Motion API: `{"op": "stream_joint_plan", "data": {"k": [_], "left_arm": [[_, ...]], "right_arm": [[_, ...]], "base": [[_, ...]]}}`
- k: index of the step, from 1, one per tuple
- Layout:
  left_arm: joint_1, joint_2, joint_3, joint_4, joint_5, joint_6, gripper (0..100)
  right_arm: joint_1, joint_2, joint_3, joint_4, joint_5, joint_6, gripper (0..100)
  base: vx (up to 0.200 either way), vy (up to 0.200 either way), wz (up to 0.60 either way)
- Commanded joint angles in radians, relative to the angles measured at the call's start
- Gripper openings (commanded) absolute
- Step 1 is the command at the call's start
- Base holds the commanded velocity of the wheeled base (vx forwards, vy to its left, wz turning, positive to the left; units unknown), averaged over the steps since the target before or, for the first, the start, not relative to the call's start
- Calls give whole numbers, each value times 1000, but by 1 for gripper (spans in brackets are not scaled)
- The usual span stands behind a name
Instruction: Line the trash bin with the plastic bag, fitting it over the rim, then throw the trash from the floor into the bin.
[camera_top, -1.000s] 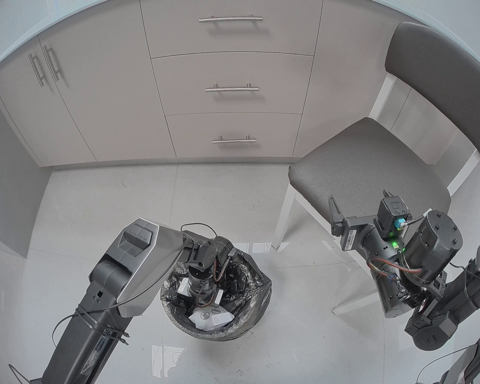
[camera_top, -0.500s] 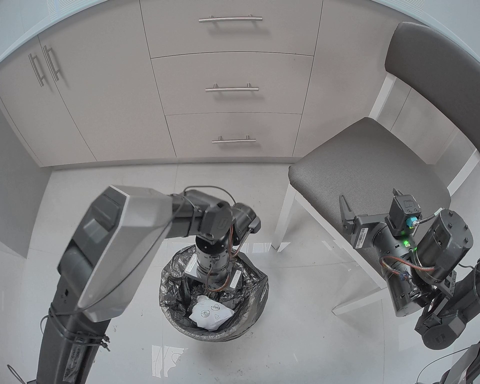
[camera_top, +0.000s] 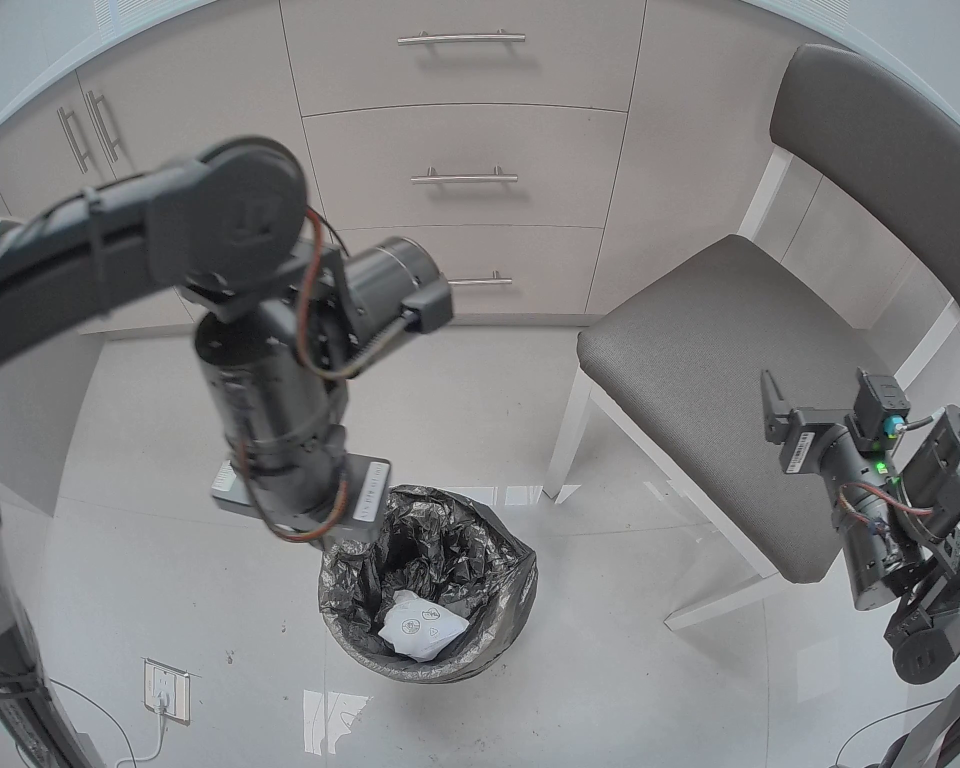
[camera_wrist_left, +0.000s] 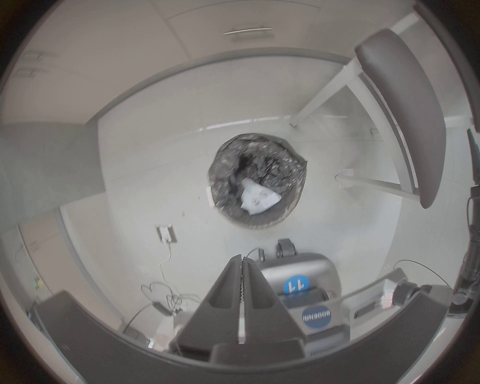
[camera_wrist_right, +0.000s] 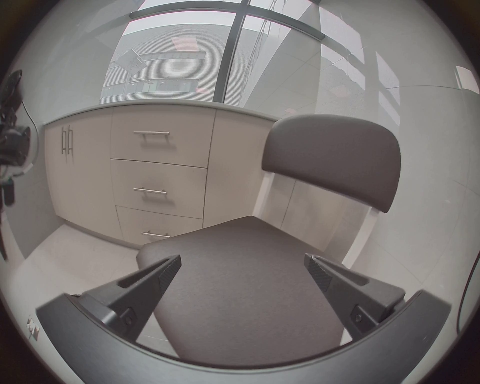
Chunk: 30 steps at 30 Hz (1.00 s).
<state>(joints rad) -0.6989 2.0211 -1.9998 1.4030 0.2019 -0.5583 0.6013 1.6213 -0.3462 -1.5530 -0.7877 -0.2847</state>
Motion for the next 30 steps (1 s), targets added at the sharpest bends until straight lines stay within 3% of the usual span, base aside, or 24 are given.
{"op": "stream_joint_plan", "data": {"k": [1,4,8,10,13,17,22,24,30], "left_arm": [[-2,-213,0,142,-15,-92,0],[-14,-328,0,168,-35,-230,0],[-10,-415,0,163,-75,-242,0],[-10,-555,0,163,-174,-242,0],[-2,-654,0,166,-217,-253,0],[118,-881,0,163,-216,-242,0],[177,-1042,0,162,-199,-239,0],[269,-1121,0,162,-197,-238,0],[358,-1311,0,160,-199,-219,0]], "right_arm": [[-69,-159,87,-18,-1,-27,100],[-130,-270,164,-18,8,-31,100],[-163,-343,191,-18,8,-36,100],[-213,-486,213,16,8,-62,100],[-242,-594,219,56,8,-76,100],[-313,-839,237,162,34,-139,100],[-388,-1006,194,320,56,-146,100],[-434,-1104,144,461,80,-151,100],[-494,-1282,32,754,116,-151,100]], "base": [[0,0,0],[0,0,0],[0,0,0],[0,0,0],[0,0,0],[0,0,0],[0,0,0],[0,0,0],[0,0,0]]}}
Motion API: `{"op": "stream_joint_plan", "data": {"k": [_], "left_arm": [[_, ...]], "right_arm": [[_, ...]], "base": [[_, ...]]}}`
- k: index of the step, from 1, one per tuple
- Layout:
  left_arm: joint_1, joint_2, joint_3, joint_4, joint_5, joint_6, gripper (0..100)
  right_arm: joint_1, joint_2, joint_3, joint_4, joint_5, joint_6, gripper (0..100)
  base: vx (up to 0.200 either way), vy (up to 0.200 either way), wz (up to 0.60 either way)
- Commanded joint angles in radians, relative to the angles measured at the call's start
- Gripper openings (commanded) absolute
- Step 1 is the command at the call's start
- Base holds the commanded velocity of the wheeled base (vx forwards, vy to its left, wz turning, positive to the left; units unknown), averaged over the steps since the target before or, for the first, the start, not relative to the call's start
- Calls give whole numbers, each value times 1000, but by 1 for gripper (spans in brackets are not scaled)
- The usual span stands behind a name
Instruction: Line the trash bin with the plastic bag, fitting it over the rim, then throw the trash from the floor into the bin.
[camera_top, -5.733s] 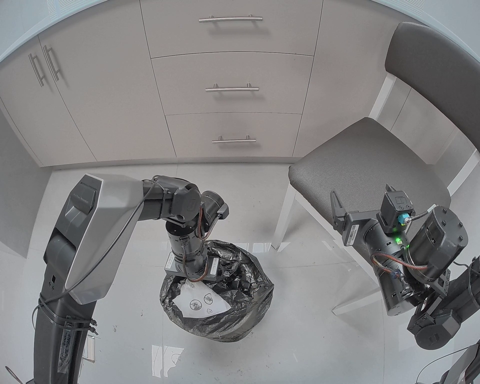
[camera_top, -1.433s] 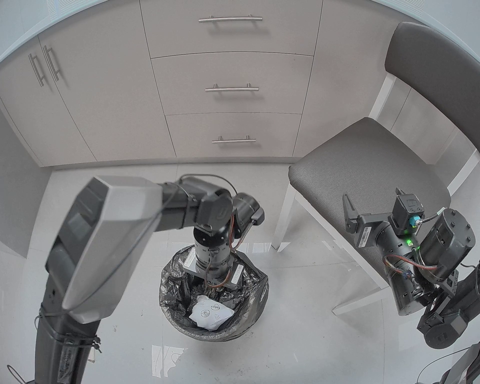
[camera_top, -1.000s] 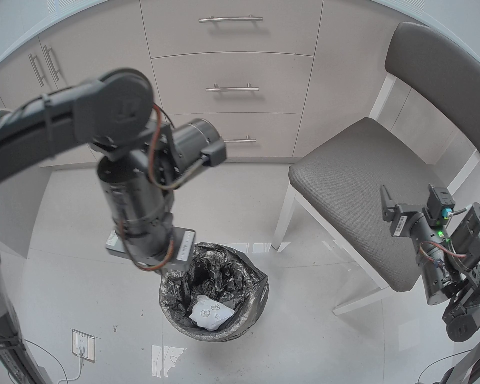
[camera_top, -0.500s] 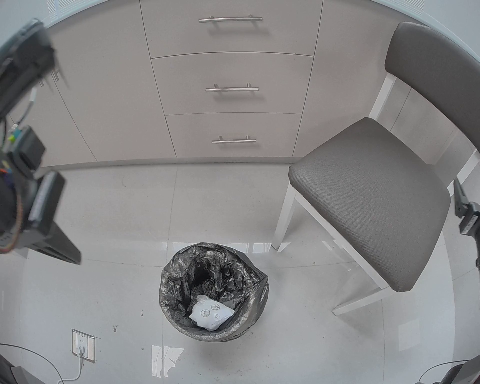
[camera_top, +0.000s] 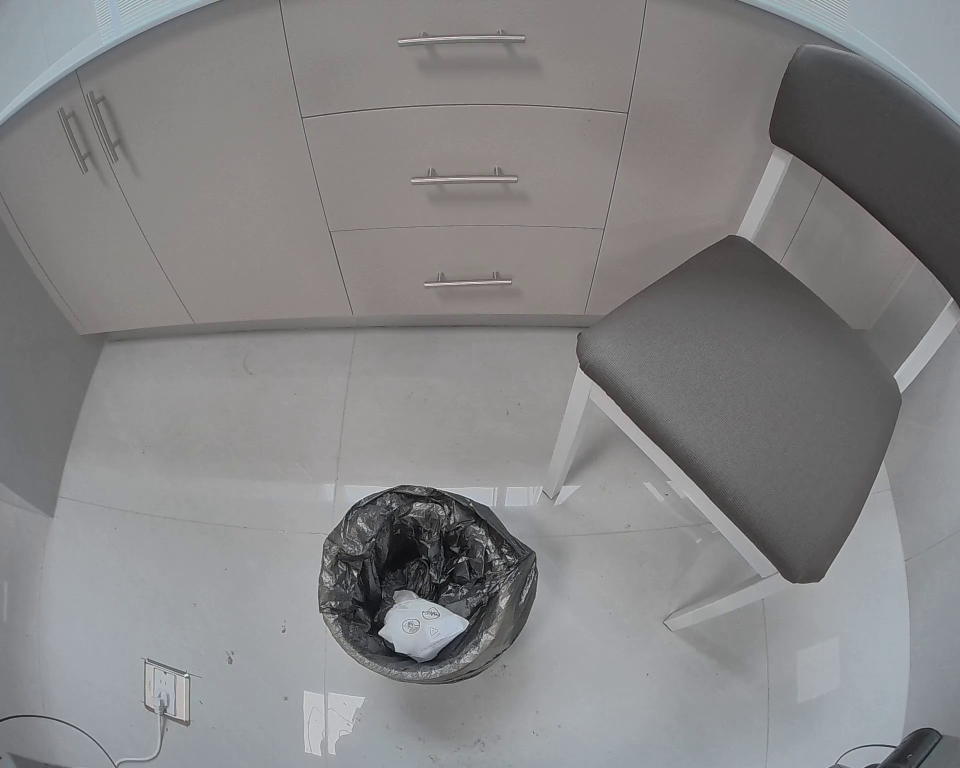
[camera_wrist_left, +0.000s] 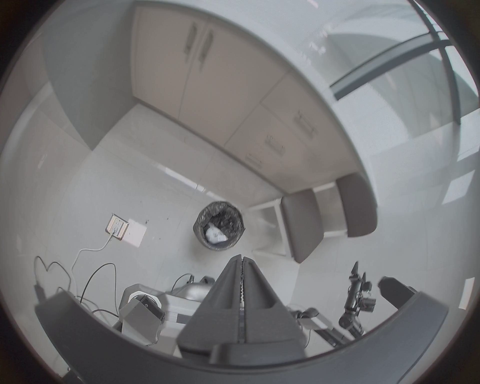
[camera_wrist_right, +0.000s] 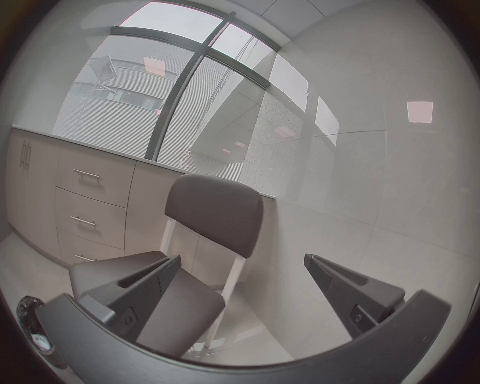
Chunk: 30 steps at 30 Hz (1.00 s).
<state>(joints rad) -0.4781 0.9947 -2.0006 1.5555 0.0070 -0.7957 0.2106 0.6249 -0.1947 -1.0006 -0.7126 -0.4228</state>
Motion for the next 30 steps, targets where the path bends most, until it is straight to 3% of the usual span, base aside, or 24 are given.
{"op": "stream_joint_plan", "data": {"k": [1,3,4,7,8,10,13,16,19,22,23,25,30], "left_arm": [[154,-315,1,8,-4,33,0],[176,-355,1,8,-4,59,0],[225,-442,48,1,-7,121,0],[283,-527,157,-29,-7,167,0],[346,-616,286,-101,-4,197,0],[380,-699,421,-199,-4,236,0],[362,-789,592,-321,-4,251,0],[342,-812,674,-339,14,248,0],[352,-866,812,-374,82,271,0],[358,-898,953,-512,134,308,0],[358,-898,988,-552,188,313,0],[360,-898,1042,-594,263,331,0],[358,-898,1228,-726,295,408,0]], "right_arm": [[-108,-312,-134,240,48,-14,100],[-116,-346,-149,287,56,-16,100],[-143,-413,-172,390,67,-19,100],[-186,-471,-190,493,68,-22,100],[-226,-528,-213,591,73,-22,100],[-244,-564,-236,657,84,-16,100],[-243,-564,-262,646,85,-16,100],[-240,-570,-273,659,81,-22,100],[-238,-573,-273,659,93,-39,100],[-221,-619,-210,662,208,-37,100],[-215,-625,-157,645,280,-31,100],[-212,-625,-94,619,334,-16,100],[-212,-625,50,609,340,78,100]], "base": [[0,0,0],[0,0,0],[0,0,0],[0,0,0],[0,0,0],[0,0,0],[0,0,0],[0,0,0],[0,0,0],[0,0,0],[0,0,0],[0,0,0],[0,0,0]]}}
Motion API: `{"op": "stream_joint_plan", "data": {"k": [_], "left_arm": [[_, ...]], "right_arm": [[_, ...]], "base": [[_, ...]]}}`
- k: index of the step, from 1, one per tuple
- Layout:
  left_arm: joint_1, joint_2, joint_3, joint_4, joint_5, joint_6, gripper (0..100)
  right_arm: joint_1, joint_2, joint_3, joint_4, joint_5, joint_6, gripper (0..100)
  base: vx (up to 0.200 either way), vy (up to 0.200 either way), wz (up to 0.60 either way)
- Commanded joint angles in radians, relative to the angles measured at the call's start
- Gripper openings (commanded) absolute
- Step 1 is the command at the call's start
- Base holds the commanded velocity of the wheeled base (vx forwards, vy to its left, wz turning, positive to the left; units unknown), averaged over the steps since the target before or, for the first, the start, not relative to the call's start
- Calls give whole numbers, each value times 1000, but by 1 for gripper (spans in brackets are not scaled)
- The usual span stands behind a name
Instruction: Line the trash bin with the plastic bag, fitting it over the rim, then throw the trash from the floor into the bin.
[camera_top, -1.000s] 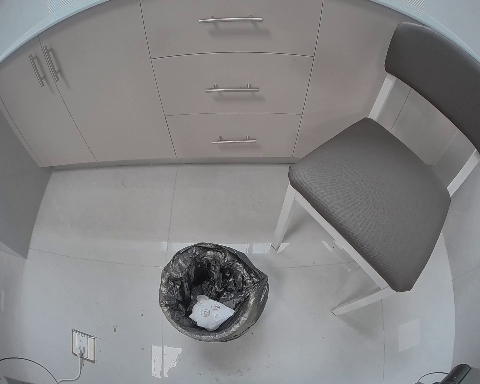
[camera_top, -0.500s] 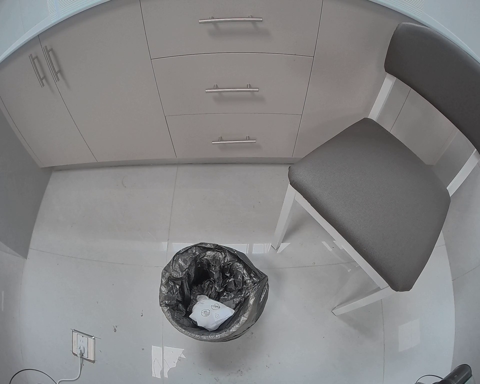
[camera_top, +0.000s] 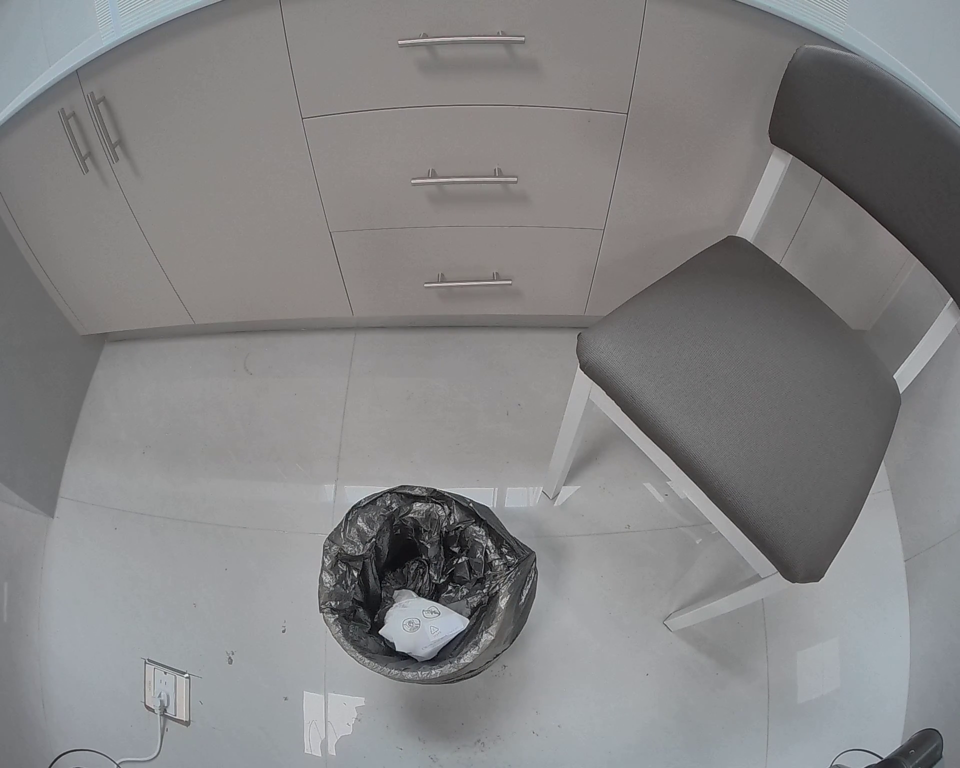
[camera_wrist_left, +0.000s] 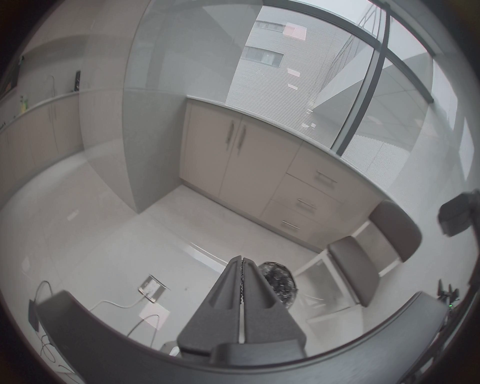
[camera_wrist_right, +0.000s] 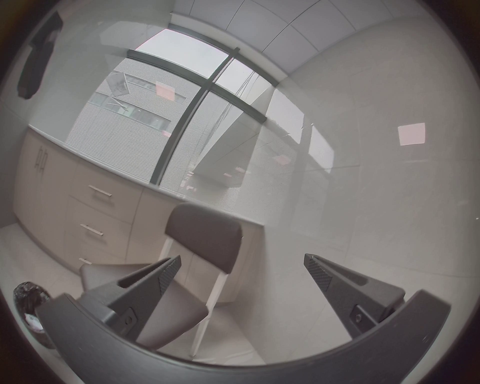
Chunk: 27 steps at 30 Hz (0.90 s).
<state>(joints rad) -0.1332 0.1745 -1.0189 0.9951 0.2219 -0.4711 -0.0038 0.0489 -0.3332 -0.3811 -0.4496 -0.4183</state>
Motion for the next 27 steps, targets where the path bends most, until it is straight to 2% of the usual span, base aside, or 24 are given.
{"op": "stream_joint_plan", "data": {"k": [1,5,6,7,10,11,15,18,19,21,27], "left_arm": [[14,-78,316,-222,80,95,0],[14,-78,591,-497,79,213,0],[14,-78,602,-509,79,221,0],[14,-78,754,-681,79,312,0],[12,-76,982,-951,79,453,0],[12,-76,1008,-1006,71,476,0],[21,-78,1005,-1017,62,500,0],[104,-101,1004,-1017,43,583,0],[150,-136,1004,-1015,11,623,0],[156,-142,1004,-1014,-3,651,0],[145,-151,996,-1006,1,615,0]], "right_arm": [[2,-49,233,-13,78,90,100],[4,-49,333,8,80,199,100],[2,-49,333,13,80,202,100],[4,-49,333,67,84,280,100],[2,-49,333,106,89,354,100],[2,-49,333,117,91,365,100],[2,-49,333,149,94,374,100],[2,-49,333,208,124,377,100],[2,-49,333,241,143,377,100],[2,-49,333,300,172,378,100],[2,-49,333,317,249,452,100]], "base": [[0,0,0],[0,0,0],[0,0,0],[0,0,0],[0,0,0],[0,0,0],[0,0,0],[0,0,0],[0,0,0],[0,0,0],[0,0,0]]}}
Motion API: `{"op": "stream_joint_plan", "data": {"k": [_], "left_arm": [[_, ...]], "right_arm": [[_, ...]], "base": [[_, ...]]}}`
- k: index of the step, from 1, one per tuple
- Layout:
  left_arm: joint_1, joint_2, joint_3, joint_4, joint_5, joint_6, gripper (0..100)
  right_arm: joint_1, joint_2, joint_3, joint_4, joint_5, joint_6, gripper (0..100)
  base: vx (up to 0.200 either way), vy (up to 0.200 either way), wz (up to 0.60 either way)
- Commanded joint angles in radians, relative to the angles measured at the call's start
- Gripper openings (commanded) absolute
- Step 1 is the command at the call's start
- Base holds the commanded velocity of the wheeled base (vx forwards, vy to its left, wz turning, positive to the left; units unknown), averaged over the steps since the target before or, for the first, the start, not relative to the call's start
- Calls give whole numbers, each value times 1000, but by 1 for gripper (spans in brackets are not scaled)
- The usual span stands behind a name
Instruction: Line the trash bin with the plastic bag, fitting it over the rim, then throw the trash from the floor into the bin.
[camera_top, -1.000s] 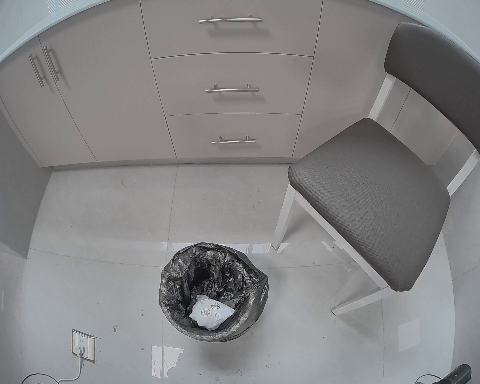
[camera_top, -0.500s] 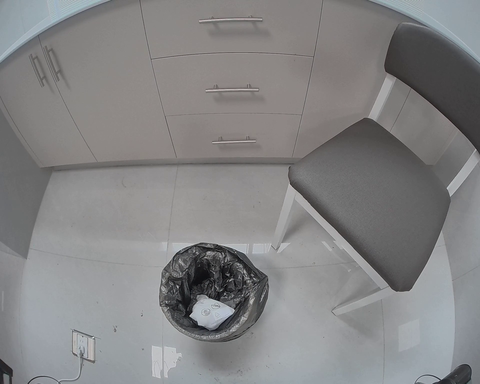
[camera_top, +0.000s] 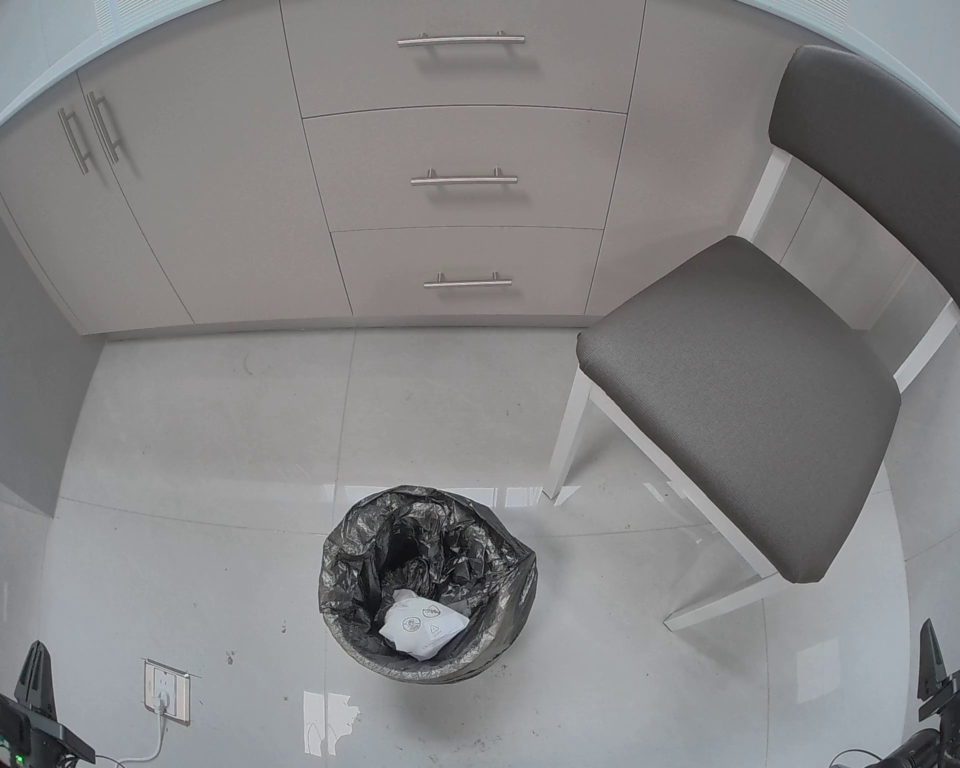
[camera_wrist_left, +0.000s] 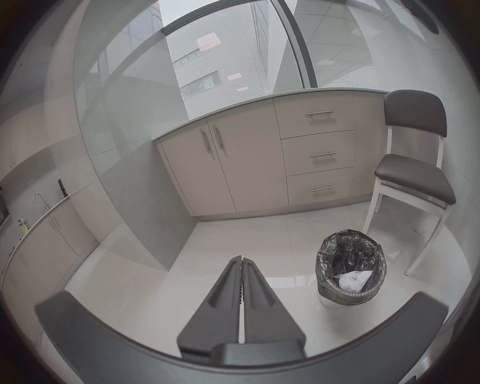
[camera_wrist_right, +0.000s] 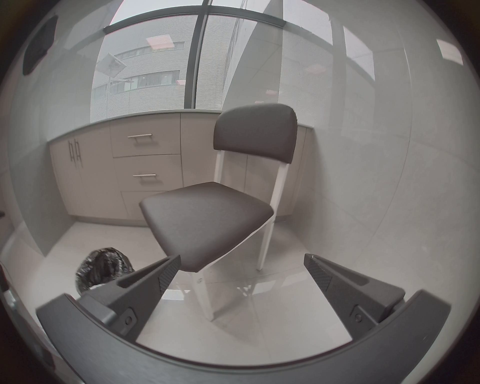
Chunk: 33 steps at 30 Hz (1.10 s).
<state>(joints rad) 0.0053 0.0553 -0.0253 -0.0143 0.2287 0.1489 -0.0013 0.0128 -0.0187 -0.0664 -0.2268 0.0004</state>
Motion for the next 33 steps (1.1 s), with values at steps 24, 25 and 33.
{"op": "stream_joint_plan", "data": {"k": [24,25,33], "left_arm": [[-7,-52,22,19,-246,-157,0],[-7,-52,24,19,-244,-157,0],[-8,-55,25,19,-246,-143,0]], "right_arm": [[0,-13,19,11,127,-3,100],[0,-13,19,14,138,-2,100],[-2,-13,19,19,162,18,100]], "base": [[0,0,0],[0,0,0],[0,0,0]]}}
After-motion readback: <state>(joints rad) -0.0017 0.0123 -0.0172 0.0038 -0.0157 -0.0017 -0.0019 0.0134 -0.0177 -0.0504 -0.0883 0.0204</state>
